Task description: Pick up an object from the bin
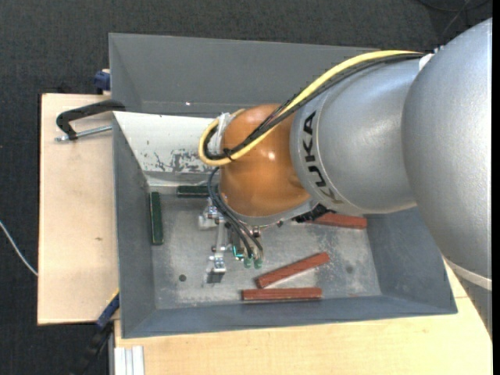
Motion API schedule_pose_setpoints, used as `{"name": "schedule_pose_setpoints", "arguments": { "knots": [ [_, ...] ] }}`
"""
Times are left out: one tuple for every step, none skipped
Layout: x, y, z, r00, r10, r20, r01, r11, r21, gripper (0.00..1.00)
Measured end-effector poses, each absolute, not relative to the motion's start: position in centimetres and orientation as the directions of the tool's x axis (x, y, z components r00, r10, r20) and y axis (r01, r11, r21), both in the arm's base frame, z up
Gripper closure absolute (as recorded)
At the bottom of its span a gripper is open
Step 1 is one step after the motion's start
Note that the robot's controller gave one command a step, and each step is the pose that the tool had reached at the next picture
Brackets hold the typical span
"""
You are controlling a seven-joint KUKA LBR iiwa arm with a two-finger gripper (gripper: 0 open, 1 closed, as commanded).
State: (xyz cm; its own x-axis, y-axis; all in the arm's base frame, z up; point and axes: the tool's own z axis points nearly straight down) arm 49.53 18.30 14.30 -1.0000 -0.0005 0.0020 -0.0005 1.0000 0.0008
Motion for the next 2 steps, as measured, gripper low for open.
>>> {"name": "schedule_pose_setpoints", "arguments": {
  "knots": [
    [49.9, 14.6, 14.0, -0.996, -0.087, 0.001, -0.087, 0.996, 0.002, 0.00],
    [51.6, 10.9, 15.2, -0.976, -0.219, -0.005, -0.219, 0.976, 0.001, 0.00]
  ]
}}
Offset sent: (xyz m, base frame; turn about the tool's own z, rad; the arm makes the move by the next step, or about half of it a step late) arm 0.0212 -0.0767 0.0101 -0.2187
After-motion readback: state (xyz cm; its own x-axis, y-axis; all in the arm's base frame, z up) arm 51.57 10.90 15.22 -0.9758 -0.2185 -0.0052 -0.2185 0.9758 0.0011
